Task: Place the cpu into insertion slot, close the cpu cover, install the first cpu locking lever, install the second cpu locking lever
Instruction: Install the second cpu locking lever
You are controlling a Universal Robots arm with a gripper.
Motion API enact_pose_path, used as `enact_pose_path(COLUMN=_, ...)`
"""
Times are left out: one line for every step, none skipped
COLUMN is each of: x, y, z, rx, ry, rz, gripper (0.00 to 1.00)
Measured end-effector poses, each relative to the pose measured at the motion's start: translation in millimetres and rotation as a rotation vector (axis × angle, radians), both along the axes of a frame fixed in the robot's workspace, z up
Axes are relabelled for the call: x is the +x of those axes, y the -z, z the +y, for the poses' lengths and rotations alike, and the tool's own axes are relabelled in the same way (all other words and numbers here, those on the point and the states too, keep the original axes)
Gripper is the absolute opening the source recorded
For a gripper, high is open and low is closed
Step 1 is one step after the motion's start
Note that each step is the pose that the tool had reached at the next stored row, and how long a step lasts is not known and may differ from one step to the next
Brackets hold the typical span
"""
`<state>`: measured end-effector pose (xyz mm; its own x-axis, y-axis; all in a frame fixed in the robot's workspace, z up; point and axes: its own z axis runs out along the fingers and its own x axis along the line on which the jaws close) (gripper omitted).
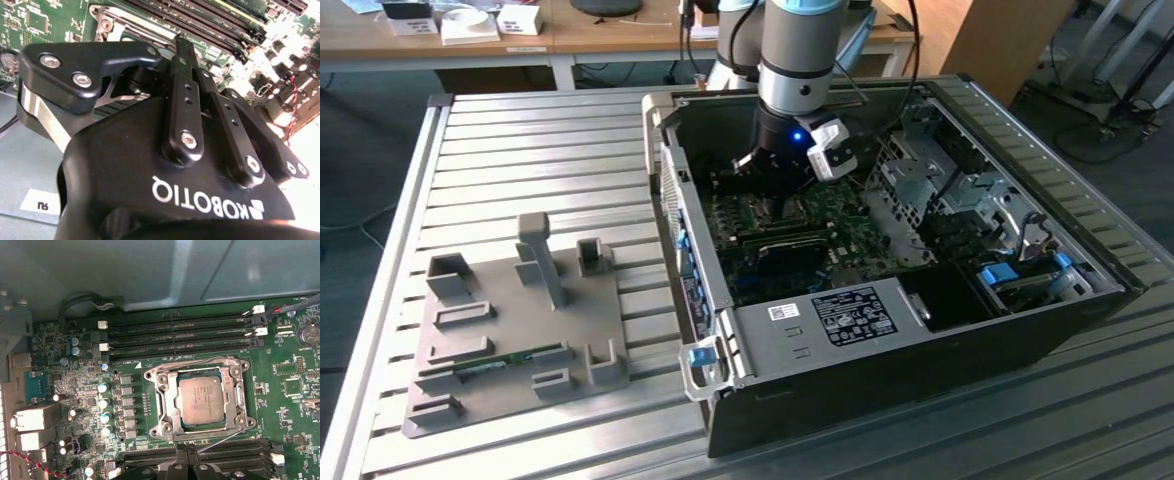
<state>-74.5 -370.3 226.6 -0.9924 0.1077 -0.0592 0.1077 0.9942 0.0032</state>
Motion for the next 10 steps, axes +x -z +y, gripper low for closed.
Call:
enact_pose_path(x=0.0, y=0.1, z=0.1, rx=0.0008, ry=0.0, rz=-0.0001, gripper=0.11)
enact_pose_path(x=0.0, y=0.1, z=0.1, rx=0.0011, ry=0.0, rz=-0.0001, gripper=0.11)
enact_pose_path(x=0.0, y=0.1, z=0.1, rx=0.0011, ry=0.0, rz=-0.0002, gripper=0.11)
enact_pose_path(x=0.0, y=0.1, z=0.1, rx=0.0012, ry=0.0, rz=-0.0001, gripper=0.11)
enact_pose_path(x=0.0, y=0.1, z=0.1, rx=0.0012, ry=0.0, rz=-0.0001, gripper=0.11)
enact_pose_path(x=0.0, y=0.1, z=0.1, rx=0.0012, ry=0.0, rz=-0.0001, gripper=0.11)
enact_pose_path(x=0.0, y=0.1, z=0.1, rx=0.0013, ry=0.0, rz=-0.0002, gripper=0.11)
enact_pose_path(x=0.0, y=0.1, z=0.1, rx=0.0013, ry=0.0, rz=-0.0002, gripper=0.11)
enact_pose_path(x=0.0, y=0.1, z=0.1, rx=0.0012, ry=0.0, rz=-0.0001, gripper=0.11)
enact_pose_path(x=0.0, y=0.1, z=0.1, rx=0.0013, ry=0.0, rz=-0.0001, gripper=0.11)
